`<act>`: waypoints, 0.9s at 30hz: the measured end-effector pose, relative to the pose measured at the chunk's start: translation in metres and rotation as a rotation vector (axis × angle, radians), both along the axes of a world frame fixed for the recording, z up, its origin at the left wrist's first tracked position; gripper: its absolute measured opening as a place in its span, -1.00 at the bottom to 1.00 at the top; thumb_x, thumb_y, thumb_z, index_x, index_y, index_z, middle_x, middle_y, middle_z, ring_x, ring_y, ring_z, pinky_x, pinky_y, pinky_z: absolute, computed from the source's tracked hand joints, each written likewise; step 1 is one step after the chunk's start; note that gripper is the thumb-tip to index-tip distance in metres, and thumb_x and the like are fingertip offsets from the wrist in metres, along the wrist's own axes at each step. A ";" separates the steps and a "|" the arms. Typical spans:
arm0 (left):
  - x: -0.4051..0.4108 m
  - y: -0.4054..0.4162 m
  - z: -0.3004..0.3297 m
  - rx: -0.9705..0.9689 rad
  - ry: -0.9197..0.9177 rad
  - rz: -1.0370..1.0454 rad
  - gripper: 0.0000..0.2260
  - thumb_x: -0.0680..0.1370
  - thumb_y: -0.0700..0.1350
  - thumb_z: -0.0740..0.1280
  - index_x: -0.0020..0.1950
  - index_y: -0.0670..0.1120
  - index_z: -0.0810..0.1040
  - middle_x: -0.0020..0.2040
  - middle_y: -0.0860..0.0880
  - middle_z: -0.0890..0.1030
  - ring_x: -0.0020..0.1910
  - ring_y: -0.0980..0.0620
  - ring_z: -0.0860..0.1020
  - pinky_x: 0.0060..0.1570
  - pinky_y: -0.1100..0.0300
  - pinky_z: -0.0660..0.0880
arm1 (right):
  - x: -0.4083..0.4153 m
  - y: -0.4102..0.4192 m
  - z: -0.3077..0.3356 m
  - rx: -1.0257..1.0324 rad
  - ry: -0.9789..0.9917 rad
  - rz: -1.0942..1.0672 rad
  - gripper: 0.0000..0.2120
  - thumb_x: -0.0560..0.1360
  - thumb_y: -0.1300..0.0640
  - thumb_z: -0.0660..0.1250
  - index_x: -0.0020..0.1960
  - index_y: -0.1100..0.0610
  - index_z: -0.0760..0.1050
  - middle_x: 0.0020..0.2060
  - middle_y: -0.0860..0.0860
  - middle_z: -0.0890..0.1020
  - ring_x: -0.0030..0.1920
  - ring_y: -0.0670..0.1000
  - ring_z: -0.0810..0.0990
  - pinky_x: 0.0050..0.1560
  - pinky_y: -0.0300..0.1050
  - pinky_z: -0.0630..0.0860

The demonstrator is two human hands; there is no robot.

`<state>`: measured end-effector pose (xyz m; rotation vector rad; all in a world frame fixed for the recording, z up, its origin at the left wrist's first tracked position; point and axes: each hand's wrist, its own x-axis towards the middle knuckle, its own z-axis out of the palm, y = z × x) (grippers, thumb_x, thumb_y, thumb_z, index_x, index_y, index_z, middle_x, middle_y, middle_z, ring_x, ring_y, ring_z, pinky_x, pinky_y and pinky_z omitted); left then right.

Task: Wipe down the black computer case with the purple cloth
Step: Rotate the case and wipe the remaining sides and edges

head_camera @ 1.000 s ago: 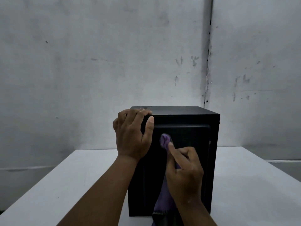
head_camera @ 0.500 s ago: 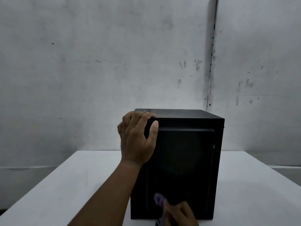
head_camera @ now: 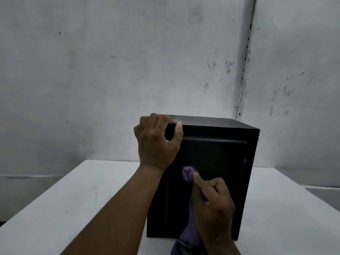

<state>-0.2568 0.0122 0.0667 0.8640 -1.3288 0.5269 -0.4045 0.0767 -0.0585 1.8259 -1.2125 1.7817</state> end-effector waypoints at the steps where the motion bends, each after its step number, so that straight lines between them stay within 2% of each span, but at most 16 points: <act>1: 0.000 0.000 -0.001 -0.004 -0.006 0.000 -0.83 0.58 0.06 0.36 -0.10 -0.01 0.60 -0.09 0.06 0.60 0.00 -0.07 0.53 -0.03 0.00 0.40 | -0.001 0.005 -0.001 0.035 0.047 0.012 -0.75 0.44 0.28 0.58 0.12 0.21 0.72 -0.20 -0.04 0.52 -0.29 -0.20 0.44 -0.19 -0.57 0.37; 4: 0.003 -0.001 -0.003 -0.007 -0.013 -0.008 -0.83 0.59 0.06 0.36 -0.09 -0.01 0.60 -0.07 0.06 0.60 0.01 -0.08 0.53 -0.02 0.00 0.40 | -0.013 0.004 0.004 -0.029 0.091 -0.011 -0.77 0.51 0.22 0.54 0.16 0.18 0.71 -0.17 -0.05 0.53 -0.26 -0.20 0.44 -0.16 -0.56 0.36; 9: 0.001 0.000 -0.003 -0.006 -0.006 -0.018 -0.83 0.60 0.07 0.36 -0.08 -0.01 0.60 -0.06 0.07 0.60 0.02 -0.05 0.53 0.00 0.05 0.36 | -0.026 -0.007 0.037 -0.210 -0.171 -0.181 -0.82 0.53 0.32 0.50 0.13 0.26 0.71 -0.22 0.05 0.53 -0.24 -0.16 0.40 -0.14 -0.48 0.37; 11: 0.001 0.000 -0.003 -0.006 -0.008 -0.018 -0.83 0.60 0.06 0.36 -0.08 0.00 0.60 -0.06 0.07 0.61 0.02 -0.06 0.53 0.01 0.05 0.36 | -0.024 -0.009 0.041 -0.215 -0.135 -0.181 -0.80 0.51 0.34 0.51 0.13 0.28 0.71 -0.23 0.07 0.54 -0.23 -0.15 0.41 -0.18 -0.41 0.39; 15: 0.002 0.002 -0.003 -0.006 -0.011 -0.019 -0.84 0.60 0.04 0.35 -0.08 -0.01 0.61 -0.06 0.07 0.61 0.02 -0.07 0.53 0.01 0.06 0.34 | -0.019 -0.004 0.025 -0.149 0.058 -0.053 -0.80 0.53 0.28 0.50 0.15 0.23 0.71 -0.21 0.01 0.53 -0.27 -0.14 0.45 -0.21 -0.44 0.40; 18: 0.002 0.003 -0.003 0.002 -0.009 -0.025 -0.83 0.61 0.04 0.34 -0.08 -0.02 0.61 -0.06 0.07 0.61 0.02 -0.06 0.53 0.01 0.05 0.35 | -0.028 -0.004 0.024 -0.133 0.039 -0.090 -0.77 0.49 0.31 0.54 0.14 0.21 0.73 -0.23 0.03 0.54 -0.29 -0.11 0.47 -0.25 -0.33 0.44; 20: 0.001 0.004 -0.003 0.013 0.001 -0.038 -0.83 0.62 0.05 0.32 -0.07 -0.01 0.61 -0.06 0.08 0.60 0.03 -0.05 0.52 0.02 0.03 0.37 | -0.036 -0.005 0.037 -0.184 -0.076 -0.195 -0.83 0.52 0.32 0.51 0.11 0.24 0.73 -0.25 0.07 0.54 -0.28 -0.14 0.40 -0.18 -0.43 0.39; 23: 0.000 0.005 -0.004 0.019 0.004 -0.053 -0.83 0.62 0.04 0.32 -0.07 -0.01 0.60 -0.06 0.09 0.60 0.03 -0.03 0.52 0.01 -0.01 0.40 | -0.041 -0.009 0.064 -0.239 -0.215 -0.259 -0.79 0.52 0.32 0.48 0.15 0.26 0.70 -0.22 0.10 0.55 -0.24 -0.16 0.37 -0.12 -0.53 0.34; 25: 0.001 0.005 -0.004 0.016 0.007 -0.054 -0.84 0.62 0.04 0.32 -0.07 0.00 0.60 -0.06 0.09 0.60 0.03 -0.03 0.52 0.01 -0.01 0.40 | -0.034 -0.011 0.073 -0.250 -0.188 -0.219 -0.78 0.52 0.33 0.48 0.16 0.26 0.70 -0.22 0.09 0.54 -0.23 -0.17 0.38 -0.13 -0.52 0.33; 27: 0.000 0.004 -0.004 0.013 0.009 -0.047 -0.85 0.62 0.03 0.33 -0.07 -0.01 0.60 -0.06 0.08 0.60 0.03 -0.05 0.53 0.01 -0.01 0.40 | -0.026 -0.010 0.071 -0.245 -0.063 -0.146 -0.79 0.51 0.34 0.49 0.14 0.25 0.71 -0.23 0.07 0.53 -0.25 -0.15 0.39 -0.15 -0.50 0.34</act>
